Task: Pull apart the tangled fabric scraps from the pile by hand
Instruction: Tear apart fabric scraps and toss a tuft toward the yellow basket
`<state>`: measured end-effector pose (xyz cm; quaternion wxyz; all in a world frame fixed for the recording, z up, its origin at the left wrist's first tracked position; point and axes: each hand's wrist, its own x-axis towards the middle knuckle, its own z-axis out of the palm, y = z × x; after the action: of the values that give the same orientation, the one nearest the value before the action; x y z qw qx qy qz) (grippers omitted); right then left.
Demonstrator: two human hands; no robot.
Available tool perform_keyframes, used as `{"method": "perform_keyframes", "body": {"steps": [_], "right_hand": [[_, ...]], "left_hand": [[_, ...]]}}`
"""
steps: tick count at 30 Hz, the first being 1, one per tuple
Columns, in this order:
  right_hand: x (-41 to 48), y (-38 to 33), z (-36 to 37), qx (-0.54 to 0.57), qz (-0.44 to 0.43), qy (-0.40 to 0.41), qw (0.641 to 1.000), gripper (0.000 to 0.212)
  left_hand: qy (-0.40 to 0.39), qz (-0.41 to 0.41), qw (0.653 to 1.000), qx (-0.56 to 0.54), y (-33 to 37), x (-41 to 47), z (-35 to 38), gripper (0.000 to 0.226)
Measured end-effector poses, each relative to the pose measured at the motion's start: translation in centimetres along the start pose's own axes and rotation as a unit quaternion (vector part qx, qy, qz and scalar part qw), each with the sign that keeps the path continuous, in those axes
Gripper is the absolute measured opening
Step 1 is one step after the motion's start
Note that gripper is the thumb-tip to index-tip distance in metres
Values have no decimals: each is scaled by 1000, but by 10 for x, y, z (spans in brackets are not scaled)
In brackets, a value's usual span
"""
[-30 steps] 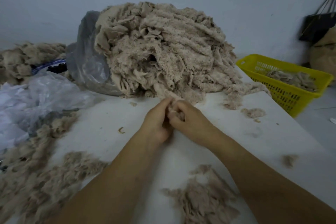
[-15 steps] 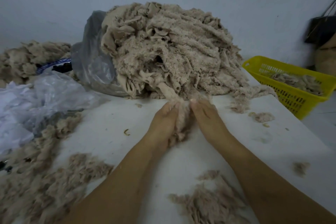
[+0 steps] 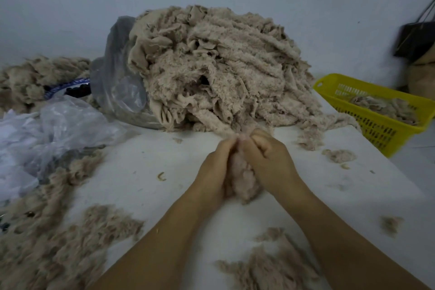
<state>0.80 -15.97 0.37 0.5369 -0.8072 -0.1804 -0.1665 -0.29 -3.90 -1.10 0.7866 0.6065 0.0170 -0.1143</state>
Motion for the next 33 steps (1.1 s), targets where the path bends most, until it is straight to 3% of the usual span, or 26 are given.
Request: {"method": "perform_keyframes", "body": {"steps": [3, 6, 8, 11, 14, 15, 17, 20, 22, 26, 33], "right_hand": [[-1, -4, 5, -105, -95, -8, 990, 48], [-5, -7, 10, -196, -185, 18, 963, 49], [-6, -4, 12, -199, -209, -33, 957, 48], [-9, 7, 16, -176, -156, -173, 957, 46], [-7, 22, 16, -230, -83, -202, 949, 43], [-6, 23, 13, -247, -51, -188, 949, 42], [-2, 25, 4, -242, 17, -131, 961, 39], [2, 20, -7, -22, 118, -41, 992, 27], [3, 14, -4, 94, 144, -19, 985, 32], [0, 9, 7, 117, 185, -82, 972, 31], [3, 11, 2, 255, 227, -59, 938, 40]], "left_hand": [[-33, 2, 996, -79, 3, 0, -3, 57], [7, -16, 980, -198, 13, 7, -12, 37], [33, -21, 951, -305, 21, 10, -24, 27], [90, 8, 908, -409, 25, 16, -45, 24], [128, 16, 884, -450, 24, 21, -52, 25], [131, 14, 889, -439, 24, 23, -51, 28], [138, 24, 929, -343, 24, 24, -47, 33], [134, 64, 988, -51, 18, 18, -29, 35], [102, 66, 989, 83, 10, 11, -15, 34], [0, 64, 975, 211, 4, 1, -2, 31], [-7, 80, 962, 260, 6, -4, 2, 26]]}}
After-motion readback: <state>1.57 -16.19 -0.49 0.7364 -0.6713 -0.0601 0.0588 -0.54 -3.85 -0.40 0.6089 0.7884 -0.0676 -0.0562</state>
